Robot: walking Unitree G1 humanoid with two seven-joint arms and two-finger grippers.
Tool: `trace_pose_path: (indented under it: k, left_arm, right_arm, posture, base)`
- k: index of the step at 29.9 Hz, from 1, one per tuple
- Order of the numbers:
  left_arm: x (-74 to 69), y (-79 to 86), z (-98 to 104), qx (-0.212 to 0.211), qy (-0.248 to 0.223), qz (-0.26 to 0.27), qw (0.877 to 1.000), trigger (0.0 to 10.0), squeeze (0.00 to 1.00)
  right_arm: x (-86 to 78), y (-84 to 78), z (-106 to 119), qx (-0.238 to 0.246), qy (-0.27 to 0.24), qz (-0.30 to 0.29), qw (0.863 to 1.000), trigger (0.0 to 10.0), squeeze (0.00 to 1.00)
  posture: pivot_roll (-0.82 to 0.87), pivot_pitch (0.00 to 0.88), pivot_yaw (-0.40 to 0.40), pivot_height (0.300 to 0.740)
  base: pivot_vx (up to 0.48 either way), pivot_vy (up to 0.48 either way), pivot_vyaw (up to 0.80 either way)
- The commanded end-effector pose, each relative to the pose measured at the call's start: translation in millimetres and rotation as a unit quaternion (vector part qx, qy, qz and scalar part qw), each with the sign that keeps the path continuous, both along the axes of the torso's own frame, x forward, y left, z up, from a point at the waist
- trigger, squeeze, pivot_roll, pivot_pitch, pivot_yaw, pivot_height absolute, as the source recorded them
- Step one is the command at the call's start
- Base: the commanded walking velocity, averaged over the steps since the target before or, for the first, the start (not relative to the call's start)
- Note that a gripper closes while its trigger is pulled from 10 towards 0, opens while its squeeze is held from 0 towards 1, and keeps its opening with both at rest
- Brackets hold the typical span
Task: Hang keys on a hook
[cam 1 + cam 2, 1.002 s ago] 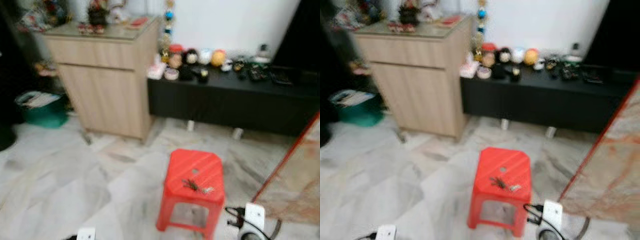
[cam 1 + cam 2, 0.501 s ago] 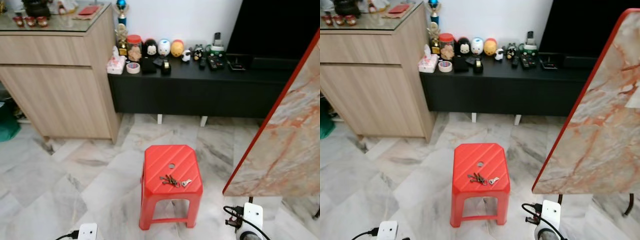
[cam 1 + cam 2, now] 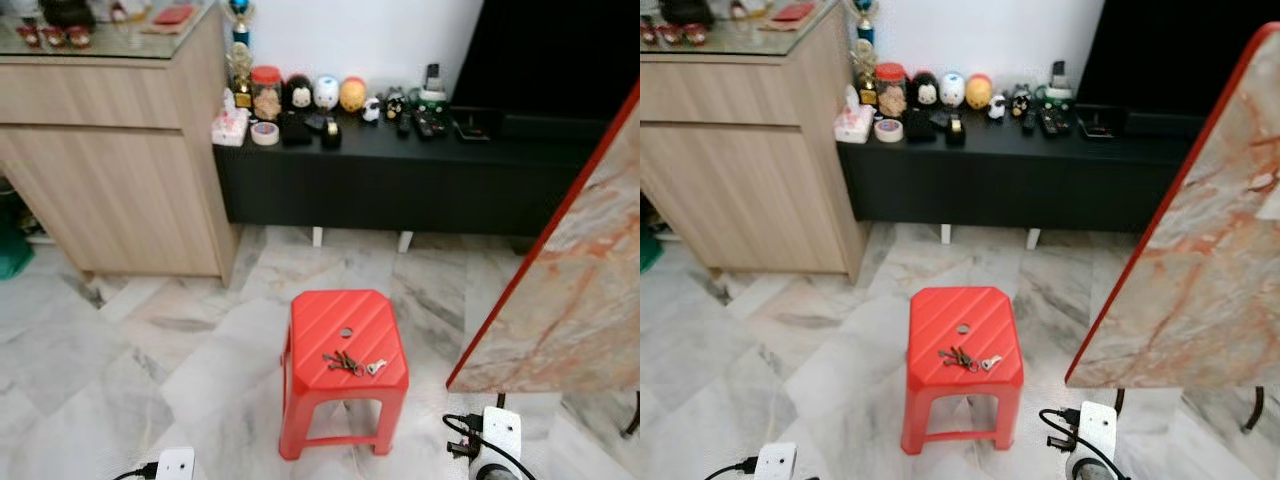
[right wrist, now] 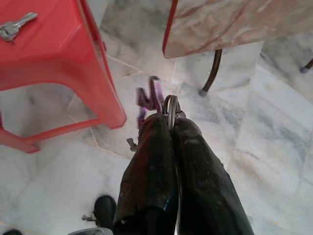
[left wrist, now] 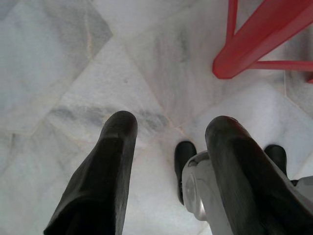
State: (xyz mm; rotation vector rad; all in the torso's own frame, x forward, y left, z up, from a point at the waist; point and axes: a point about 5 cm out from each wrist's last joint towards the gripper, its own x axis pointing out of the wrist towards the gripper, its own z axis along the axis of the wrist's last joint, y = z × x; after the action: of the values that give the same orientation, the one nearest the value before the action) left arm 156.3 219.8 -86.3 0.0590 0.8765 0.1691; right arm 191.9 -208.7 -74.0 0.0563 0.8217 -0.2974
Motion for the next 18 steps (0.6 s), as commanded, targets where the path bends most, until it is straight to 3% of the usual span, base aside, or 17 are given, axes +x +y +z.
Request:
trace_pose_path:
  k: [1, 4, 18]
  left_arm:
    - [-8.0, -0.7, -3.7, 0.003, 0.017, -0.007, 1.000, 10.0, 0.00]
    - [-8.0, -1.0, -3.7, 0.002, 0.016, -0.007, 1.000, 10.0, 0.00]
    - [-10.7, -0.7, -4.7, 0.000, 0.020, -0.007, 1.000, 10.0, 0.00]
  right_arm:
    - [-3.8, -1.4, -1.7, -0.003, 0.006, 0.002, 1.000, 10.0, 0.00]
    - [-4.4, -1.1, -2.0, -0.003, 0.007, 0.003, 1.000, 10.0, 0.00]
    - [-6.0, 0.8, -3.2, -0.001, 0.010, 0.007, 1.000, 10.0, 0.00]
  posture:
    - [0.01, 0.000, -0.052, 0.740]
    - [0.01, 0.000, -0.052, 0.740]
    - [0.01, 0.000, -0.052, 0.740]
  base:
    - [0.000, 0.000, 0.00]
    - [0.000, 0.000, 0.00]
    - [0.000, -0.311, 0.00]
